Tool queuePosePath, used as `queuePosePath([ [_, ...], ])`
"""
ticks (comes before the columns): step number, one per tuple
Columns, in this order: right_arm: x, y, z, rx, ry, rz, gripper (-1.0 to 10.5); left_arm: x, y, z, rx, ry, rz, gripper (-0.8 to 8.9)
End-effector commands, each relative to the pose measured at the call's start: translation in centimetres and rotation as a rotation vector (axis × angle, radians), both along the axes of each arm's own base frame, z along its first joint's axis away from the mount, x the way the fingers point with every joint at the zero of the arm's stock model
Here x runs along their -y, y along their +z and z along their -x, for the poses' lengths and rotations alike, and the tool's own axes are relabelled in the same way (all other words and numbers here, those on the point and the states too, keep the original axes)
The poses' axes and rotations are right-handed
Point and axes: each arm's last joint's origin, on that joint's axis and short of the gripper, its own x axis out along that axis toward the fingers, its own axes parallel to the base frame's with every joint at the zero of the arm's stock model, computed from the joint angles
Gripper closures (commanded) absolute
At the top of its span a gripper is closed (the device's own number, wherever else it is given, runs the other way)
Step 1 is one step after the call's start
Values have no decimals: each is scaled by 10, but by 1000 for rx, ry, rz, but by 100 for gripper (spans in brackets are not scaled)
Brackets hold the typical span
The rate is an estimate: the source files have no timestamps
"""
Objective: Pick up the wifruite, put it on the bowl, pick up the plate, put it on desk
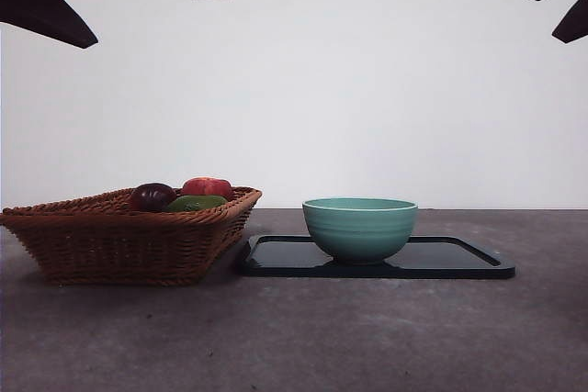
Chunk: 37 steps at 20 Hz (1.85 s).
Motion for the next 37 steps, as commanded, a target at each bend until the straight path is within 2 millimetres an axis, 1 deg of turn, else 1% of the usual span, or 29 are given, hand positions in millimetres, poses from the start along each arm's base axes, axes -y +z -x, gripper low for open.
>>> queuePosePath([
  [1,-1,3,0,12,10,-10,729,2,4,-1,14,-13,10,407],
  [16,-1,3,0,12,9,-10,729,2,5,-1,24,-13,16,406],
  [18,-1,3,0,12,9,-10,729,6,9,-4,55,-14,33,406],
  [20,-1,3,0,12,9,-10,729,12,19,-11,104,9,23,402],
  [22,-1,3,0,12,9,-10,729,22,32,-23,151,33,-11,401],
  [24,-1,3,0,12,10,-10,729,35,45,-40,191,14,-25,401],
  [26,-1,3,0,12,10,-10,729,52,55,-62,220,-5,-36,401],
  [28,-1,3,0,11,11,-12,729,71,59,-87,261,-16,-72,402],
  [31,-2,3,0,3,27,-25,729,99,53,-126,295,-17,-99,402],
  [34,-1,3,2,-5,27,-21,729,123,39,-161,308,-29,-131,402],
  [37,1,3,5,-7,27,-20,729,145,21,-187,324,-58,-160,402],
])
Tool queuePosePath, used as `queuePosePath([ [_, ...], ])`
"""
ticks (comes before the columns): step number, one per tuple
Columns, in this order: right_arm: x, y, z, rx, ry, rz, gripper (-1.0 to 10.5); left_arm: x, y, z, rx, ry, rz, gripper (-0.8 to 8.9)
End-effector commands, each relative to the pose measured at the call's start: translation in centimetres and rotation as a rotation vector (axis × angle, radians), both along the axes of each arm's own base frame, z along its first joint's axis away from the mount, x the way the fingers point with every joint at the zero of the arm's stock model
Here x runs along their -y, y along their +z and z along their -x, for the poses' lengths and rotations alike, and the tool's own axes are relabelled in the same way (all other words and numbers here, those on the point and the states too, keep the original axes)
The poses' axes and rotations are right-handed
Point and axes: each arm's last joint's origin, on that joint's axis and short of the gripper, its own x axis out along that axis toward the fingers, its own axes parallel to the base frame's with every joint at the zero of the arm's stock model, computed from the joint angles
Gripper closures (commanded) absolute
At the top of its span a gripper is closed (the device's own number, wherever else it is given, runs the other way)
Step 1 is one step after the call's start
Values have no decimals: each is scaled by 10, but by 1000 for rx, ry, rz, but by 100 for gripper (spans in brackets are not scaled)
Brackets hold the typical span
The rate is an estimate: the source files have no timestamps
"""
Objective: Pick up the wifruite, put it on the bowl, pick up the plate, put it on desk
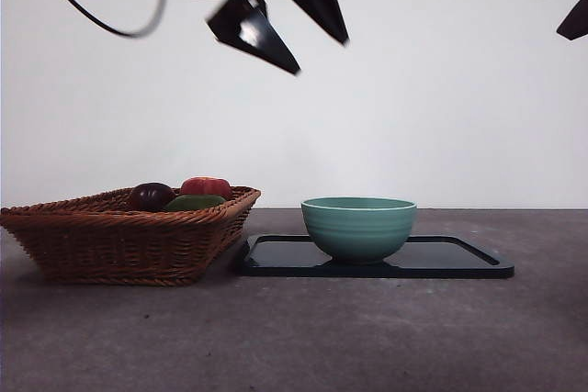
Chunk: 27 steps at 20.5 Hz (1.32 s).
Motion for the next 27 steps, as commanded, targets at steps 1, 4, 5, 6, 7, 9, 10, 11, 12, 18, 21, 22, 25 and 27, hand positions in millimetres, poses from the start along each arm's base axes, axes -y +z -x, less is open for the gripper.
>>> queuePosePath([
  [1,0,3,2,10,9,-9,729,22,-12,-17,33,-49,-24,402],
  [4,2,4,5,7,9,-7,729,41,-32,-32,47,-72,-76,403],
  [5,2,4,5,5,9,-6,729,47,-39,-35,46,-87,-91,403],
  [6,3,4,7,4,9,-5,729,51,-46,-37,48,-103,-107,403],
  [7,3,4,8,0,9,-3,729,55,-54,-39,50,-123,-124,403],
  [9,4,3,10,-5,8,-1,729,63,-68,-41,65,-138,-172,404],
  [10,5,4,11,-6,7,-2,729,64,-73,-42,77,-137,-198,404],
  [11,5,4,12,-5,2,-7,729,67,-78,-42,79,-146,-210,404],
  [12,6,5,13,-3,0,-11,729,69,-81,-42,79,-151,-214,404],
  [18,7,5,16,-9,-5,-14,729,79,-107,-44,46,-179,-246,407],
  [21,8,5,17,-8,-5,-15,729,84,-112,-44,54,-190,-248,407],
  [22,8,5,17,-9,-5,-15,729,85,-112,-44,57,-191,-247,406],
  [25,8,5,18,-12,-5,-13,729,85,-113,-44,59,-193,-250,406],
  [27,8,5,18,-12,-5,-13,729,85,-115,-44,52,-193,-254,407],
])
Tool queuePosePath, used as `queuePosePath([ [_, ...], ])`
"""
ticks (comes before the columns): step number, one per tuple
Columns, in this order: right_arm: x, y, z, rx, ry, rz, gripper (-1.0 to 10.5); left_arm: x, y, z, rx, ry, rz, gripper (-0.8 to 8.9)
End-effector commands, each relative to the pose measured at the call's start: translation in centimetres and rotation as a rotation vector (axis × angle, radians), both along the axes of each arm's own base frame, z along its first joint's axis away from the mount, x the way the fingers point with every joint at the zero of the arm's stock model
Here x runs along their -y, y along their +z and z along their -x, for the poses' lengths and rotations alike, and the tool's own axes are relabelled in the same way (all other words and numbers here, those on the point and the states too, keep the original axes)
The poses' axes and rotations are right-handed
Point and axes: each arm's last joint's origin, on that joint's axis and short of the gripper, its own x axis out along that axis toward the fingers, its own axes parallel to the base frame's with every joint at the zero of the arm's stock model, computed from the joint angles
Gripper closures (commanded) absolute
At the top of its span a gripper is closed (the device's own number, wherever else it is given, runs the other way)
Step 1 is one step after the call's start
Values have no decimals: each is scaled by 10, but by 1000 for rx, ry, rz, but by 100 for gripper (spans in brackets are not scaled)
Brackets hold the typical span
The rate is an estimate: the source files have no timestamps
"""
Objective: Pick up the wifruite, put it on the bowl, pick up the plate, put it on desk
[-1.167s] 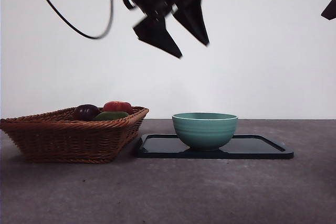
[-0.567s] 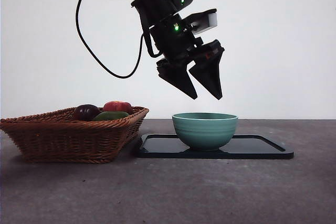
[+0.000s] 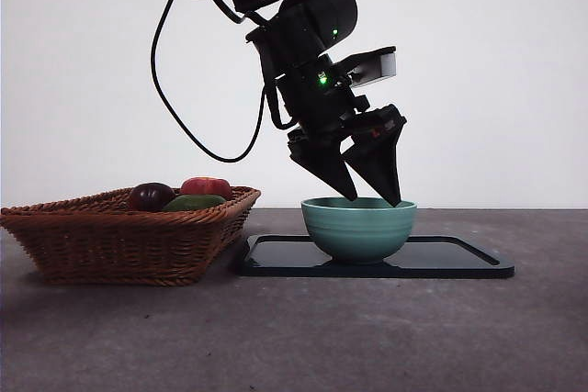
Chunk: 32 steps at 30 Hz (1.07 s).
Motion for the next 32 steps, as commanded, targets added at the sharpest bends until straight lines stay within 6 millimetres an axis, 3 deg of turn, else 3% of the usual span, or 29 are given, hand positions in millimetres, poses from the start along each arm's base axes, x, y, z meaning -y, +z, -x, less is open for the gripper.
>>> queuePosePath([
  [1,-1,3,0,-1,0,-13,729,8,-6,-2,2,-18,-4,407],
  [20,-1,3,0,-2,0,-12,729,10,-25,-6,-25,-20,-30,412],
  [24,-1,3,0,-2,0,-12,729,11,-26,-6,-26,-20,-31,483],
  [32,-1,3,0,-2,1,-12,729,10,-29,-5,-38,-19,-40,514],
])
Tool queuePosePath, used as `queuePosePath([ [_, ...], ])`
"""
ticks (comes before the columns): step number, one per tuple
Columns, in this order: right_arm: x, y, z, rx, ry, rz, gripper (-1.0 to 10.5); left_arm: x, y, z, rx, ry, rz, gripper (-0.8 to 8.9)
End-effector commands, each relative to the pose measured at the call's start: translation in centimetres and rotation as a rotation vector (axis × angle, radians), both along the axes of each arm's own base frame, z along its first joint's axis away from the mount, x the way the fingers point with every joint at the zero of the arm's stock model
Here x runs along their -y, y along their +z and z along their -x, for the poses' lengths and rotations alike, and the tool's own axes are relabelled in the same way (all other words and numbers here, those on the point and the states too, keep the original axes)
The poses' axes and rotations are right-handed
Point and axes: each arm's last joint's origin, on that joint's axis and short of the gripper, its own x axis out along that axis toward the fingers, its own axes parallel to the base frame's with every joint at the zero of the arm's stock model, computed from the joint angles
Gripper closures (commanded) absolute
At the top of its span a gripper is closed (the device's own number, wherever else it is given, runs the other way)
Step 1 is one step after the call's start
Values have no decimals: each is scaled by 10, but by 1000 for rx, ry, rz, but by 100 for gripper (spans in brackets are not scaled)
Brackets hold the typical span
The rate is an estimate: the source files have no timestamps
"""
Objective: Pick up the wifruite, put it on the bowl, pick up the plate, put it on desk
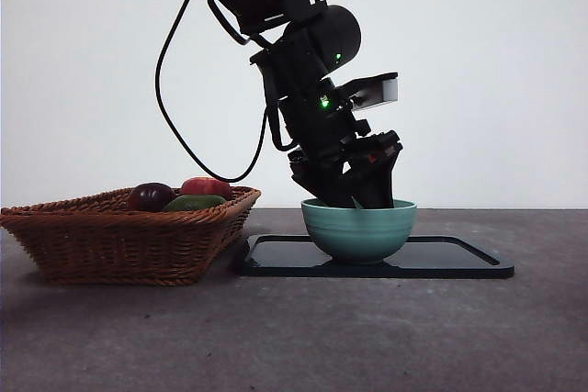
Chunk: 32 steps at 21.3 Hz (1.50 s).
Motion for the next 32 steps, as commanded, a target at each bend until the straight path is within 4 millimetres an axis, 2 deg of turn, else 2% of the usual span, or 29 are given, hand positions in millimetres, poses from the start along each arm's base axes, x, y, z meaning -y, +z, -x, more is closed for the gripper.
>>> queuePosePath([
  [1,-1,3,0,-2,0,-12,729,7,-8,-2,-3,-19,-9,550],
  [7,-1,3,0,1,2,-11,729,7,-8,-1,-7,-18,-11,664],
  [12,-1,3,0,1,2,-11,729,5,-5,-4,-19,18,2,663],
  [15,-1,3,0,2,2,-11,729,-1,9,-8,-16,56,26,663],
  [19,-1,3,-1,10,2,-15,729,-8,52,-9,36,84,97,663],
  [23,-1,4,-1,16,2,-17,729,-22,114,2,84,113,199,663],
  [25,-2,4,-1,21,3,-20,729,-34,148,15,106,138,270,663],
  [28,-2,5,-2,32,4,-23,729,-63,199,44,138,175,334,662],
  [32,-2,6,-3,40,4,-27,729,-110,248,92,125,212,339,662],
])
